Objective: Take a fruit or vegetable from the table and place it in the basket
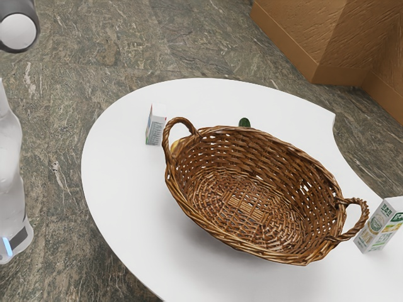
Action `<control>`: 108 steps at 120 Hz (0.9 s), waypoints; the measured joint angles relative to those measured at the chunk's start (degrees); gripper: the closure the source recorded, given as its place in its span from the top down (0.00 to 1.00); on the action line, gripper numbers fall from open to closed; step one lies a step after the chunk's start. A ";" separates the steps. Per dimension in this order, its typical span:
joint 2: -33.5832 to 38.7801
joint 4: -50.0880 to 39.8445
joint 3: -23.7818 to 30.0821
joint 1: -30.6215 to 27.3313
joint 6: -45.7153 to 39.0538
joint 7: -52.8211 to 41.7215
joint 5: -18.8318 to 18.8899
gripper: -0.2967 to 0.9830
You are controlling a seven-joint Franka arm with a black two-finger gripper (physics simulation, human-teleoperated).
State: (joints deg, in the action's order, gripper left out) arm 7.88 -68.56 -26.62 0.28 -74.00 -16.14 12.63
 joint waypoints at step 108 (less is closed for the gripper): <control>10.06 -53.07 32.41 -16.70 -38.33 -8.48 -16.91 0.75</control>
State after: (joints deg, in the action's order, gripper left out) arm 17.95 -121.63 5.79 -16.43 -112.33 -24.62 -4.28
